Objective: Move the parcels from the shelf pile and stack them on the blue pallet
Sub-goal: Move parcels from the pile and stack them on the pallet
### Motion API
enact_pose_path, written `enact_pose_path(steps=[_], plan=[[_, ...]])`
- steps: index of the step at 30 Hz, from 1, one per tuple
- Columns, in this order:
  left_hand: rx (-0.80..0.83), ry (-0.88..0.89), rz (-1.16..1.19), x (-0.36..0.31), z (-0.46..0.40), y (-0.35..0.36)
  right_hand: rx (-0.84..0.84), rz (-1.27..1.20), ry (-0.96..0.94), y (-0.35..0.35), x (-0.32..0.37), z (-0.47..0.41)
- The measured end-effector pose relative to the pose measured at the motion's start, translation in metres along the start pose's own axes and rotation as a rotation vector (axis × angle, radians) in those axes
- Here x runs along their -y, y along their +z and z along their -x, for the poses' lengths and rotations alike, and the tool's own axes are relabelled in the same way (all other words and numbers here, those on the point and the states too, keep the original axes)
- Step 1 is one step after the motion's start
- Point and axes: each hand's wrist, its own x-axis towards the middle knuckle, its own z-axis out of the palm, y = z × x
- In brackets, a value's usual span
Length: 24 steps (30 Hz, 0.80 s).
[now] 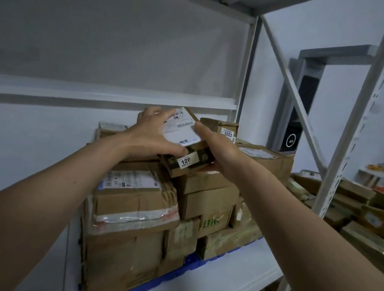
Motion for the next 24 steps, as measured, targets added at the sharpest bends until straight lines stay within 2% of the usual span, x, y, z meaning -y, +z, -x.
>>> enact_pose_path(steps=[4, 7, 13, 20, 24], plan=[[-0.038, -0.083, 0.166, 0.012, -0.026, 0.001, 0.002, -0.215, 0.033, -0.006, -0.002, -0.032], [-0.02, -0.13, 0.249, 0.017, -0.036, 0.0, 0.014, -0.267, 0.051, -0.004, -0.004, -0.052], [-0.027, -0.221, 0.368, 0.035, -0.04, -0.001, 0.015, -0.065, -0.054, 0.012, 0.001, -0.091], [-0.106, -0.415, 0.251, 0.056, -0.029, 0.009, 0.117, 0.083, -0.124, 0.031, -0.002, -0.117], [-0.113, -0.446, 0.22, 0.06, -0.025, 0.008, 0.159, 0.159, -0.164, 0.035, -0.006, -0.126]])
